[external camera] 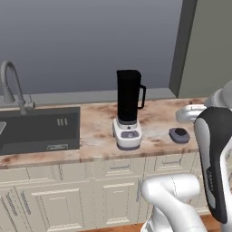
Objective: Grab the lemon wedge and onion from the fridge, place them in the blender, close the lid, and turn on the blender to create a marinade.
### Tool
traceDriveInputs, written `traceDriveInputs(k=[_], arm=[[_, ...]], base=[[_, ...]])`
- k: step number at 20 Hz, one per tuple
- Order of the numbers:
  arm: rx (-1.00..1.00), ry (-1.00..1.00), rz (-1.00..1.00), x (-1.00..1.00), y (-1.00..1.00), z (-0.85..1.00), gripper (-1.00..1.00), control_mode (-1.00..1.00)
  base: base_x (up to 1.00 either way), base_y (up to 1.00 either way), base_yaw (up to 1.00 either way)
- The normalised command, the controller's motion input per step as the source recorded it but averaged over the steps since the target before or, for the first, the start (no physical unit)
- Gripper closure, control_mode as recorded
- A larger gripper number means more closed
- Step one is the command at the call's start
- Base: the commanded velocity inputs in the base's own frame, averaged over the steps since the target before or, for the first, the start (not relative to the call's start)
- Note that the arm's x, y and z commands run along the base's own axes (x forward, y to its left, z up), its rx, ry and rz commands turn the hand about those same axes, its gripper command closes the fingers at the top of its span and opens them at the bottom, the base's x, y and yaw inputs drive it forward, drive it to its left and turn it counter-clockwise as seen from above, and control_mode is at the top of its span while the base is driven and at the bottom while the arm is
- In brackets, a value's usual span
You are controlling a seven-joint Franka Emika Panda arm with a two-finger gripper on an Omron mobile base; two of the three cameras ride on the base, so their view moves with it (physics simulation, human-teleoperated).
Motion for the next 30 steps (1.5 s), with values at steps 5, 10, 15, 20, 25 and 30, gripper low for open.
traceDriveInputs(k=[5, 10, 15, 20, 25, 30], arm=[[-0.03, 0.0, 0.0, 0.4, 0.2, 0.87, 1.0, -1.0], [-0.07, 0.0, 0.0, 0.86, 0.43, 0.83, 1.0, -1.0], [-0.02, 0.02, 0.01, 1.0, 0.34, 0.26, 1.0, -1.0], [0.0, 0.01, 0.09, 0.88, 0.0, -0.33, 1.0, -1.0], [0.0, 0.01, 0.08, 0.98, 0.02, -0.38, 1.0, -1.0], [0.0, 0.01, 0.08, 0.87, 0.12, -0.43, 1.0, -1.0]], base=[[0.0, 0.0, 0.0], [0.0, 0.0, 0.0], [0.0, 0.0, 0.0], [0.0, 0.0, 0.0], [0.0, 0.0, 0.0], [0.0, 0.0, 0.0]])
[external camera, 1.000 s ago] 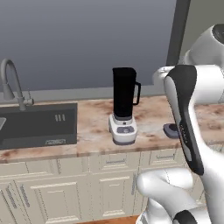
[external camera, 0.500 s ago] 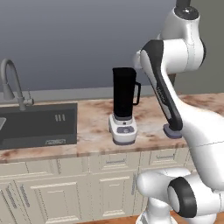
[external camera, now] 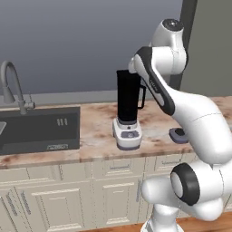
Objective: Grab the lemon wedge and onion from the fridge, place them in the blender, close the lid, and turn on the blender to create a marinade.
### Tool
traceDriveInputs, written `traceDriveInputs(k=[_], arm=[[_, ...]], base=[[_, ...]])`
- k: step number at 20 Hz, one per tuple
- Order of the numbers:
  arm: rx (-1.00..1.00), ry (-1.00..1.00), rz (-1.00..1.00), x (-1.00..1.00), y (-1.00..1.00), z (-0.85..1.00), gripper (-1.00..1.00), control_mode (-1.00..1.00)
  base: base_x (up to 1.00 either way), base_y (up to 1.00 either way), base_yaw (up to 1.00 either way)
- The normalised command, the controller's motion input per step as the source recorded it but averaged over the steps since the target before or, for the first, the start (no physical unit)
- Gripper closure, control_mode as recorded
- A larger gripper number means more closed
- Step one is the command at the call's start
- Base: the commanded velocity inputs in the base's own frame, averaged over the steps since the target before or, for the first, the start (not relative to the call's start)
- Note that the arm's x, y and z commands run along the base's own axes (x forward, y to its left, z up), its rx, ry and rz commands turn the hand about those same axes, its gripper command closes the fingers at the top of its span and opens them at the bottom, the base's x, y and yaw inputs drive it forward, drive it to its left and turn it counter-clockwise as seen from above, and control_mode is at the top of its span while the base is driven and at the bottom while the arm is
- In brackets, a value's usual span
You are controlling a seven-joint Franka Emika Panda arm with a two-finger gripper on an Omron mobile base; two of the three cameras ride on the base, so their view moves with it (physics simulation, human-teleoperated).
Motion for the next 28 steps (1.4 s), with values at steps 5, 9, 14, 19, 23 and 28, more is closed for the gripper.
traceDriveInputs(k=[5, 9, 14, 19, 23, 28], arm=[[-0.01, 0.07, 0.04, 0.58, 0.31, -0.44, 1.0, -1.0], [-0.02, 0.08, 0.02, 0.31, 0.17, -0.34, 1.0, -1.0], [-0.03, 0.07, 0.0, 0.2, 0.02, -0.16, 1.0, -1.0], [-0.01, 0.01, 0.0, 0.33, 0.03, -0.02, 1.0, -1.0], [0.0, 0.0, 0.0, 0.21, 0.0, 0.05, 1.0, -1.0], [0.0, 0.0, 0.0, 0.18, 0.0, 0.09, 1.0, -1.0]], base=[[0.0, 0.0, 0.0], [0.0, 0.0, 0.0], [0.0, 0.0, 0.0], [0.0, 0.0, 0.0], [0.0, 0.0, 0.0], [0.0, 0.0, 0.0]])
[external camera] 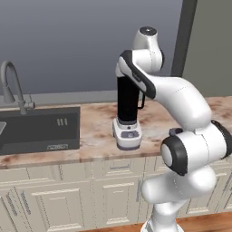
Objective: Grab the lemon wedge and onion from the fridge, place them in the blender, close the lid, and turn on the blender to create a marinade.
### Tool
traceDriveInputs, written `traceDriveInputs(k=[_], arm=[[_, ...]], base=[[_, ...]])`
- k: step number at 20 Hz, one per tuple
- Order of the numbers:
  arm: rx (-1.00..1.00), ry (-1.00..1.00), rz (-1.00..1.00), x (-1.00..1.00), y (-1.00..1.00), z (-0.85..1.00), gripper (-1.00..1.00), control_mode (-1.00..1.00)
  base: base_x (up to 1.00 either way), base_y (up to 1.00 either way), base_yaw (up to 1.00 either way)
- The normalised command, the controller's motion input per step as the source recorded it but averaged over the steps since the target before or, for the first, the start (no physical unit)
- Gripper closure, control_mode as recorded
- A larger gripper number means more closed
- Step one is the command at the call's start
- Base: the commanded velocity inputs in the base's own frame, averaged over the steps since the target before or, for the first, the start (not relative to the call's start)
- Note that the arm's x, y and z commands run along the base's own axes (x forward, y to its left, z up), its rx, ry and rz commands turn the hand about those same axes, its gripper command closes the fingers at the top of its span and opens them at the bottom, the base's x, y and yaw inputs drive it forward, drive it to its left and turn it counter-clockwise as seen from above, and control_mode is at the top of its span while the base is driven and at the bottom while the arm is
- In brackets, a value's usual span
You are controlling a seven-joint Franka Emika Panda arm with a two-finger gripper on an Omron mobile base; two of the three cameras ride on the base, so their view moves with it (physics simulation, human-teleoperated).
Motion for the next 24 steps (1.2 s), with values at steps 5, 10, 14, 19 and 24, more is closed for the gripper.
traceDriveInputs(k=[5, 10, 14, 19, 24], arm=[[0.0, 0.0, 0.0, 0.36, 0.0, 0.0, 1.0, -1.0], [0.0, 0.0, 0.0, 0.09, 0.0, -0.01, 1.0, -1.0], [0.0, -0.02, 0.0, -0.18, 0.0, 0.22, -1.0, -1.0], [0.0, -0.04, -0.03, -0.61, -0.2, 0.33, -1.0, -1.0], [0.0, 0.0, -0.13, -0.71, -0.79, 0.0, -1.0, -1.0]], base=[[0.0, 0.0, 0.0], [0.0, 0.0, 0.0], [0.0, 0.0, 0.0], [0.0, 0.0, 0.0], [0.0, 0.0, 0.0]])
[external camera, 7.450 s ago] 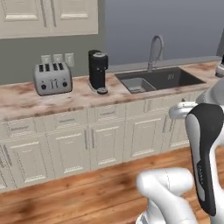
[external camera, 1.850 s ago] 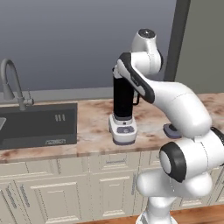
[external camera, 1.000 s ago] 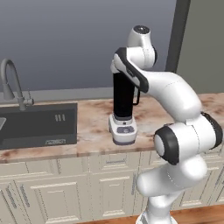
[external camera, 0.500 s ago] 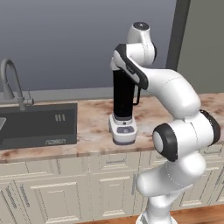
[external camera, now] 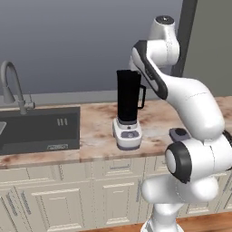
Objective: Grab the lemon wedge and onion from the fridge, place them in the blender, close the lid, and turn on the blender to create a marinade.
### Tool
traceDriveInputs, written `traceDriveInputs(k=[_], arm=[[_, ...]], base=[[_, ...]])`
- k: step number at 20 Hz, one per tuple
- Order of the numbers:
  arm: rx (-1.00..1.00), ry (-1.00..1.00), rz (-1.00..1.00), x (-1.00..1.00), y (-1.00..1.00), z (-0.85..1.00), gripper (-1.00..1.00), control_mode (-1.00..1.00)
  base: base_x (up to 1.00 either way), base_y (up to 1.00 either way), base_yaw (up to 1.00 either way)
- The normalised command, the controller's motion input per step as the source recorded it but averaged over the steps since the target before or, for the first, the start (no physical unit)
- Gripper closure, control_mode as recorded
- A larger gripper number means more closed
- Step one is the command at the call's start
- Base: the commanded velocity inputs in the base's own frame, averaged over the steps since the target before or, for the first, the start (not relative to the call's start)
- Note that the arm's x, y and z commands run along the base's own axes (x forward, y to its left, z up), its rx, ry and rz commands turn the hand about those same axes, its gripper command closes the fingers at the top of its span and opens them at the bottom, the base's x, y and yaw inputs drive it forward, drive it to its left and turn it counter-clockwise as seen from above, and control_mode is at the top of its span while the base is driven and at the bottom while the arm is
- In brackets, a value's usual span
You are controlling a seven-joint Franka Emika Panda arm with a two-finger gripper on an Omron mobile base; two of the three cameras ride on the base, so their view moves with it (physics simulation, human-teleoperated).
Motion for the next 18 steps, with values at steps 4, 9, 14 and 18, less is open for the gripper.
traceDriveInputs(k=[4, 9, 14, 18], arm=[[0.0, 0.11, -0.12, -0.48, -1.0, -0.32, -1.0, -1.0], [0.0, 0.2, -0.07, -0.13, -1.0, -0.57, -1.0, -1.0], [0.01, 0.25, -0.01, 0.0, -1.0, -0.63, -1.0, -1.0], [0.03, 0.3, 0.0, 0.0, -0.98, -0.68, -1.0, -1.0]], base=[[0.0, 0.0, 0.0], [0.0, 0.0, 0.0], [0.0, 0.0, 0.0], [0.0, 0.0, 0.0]])
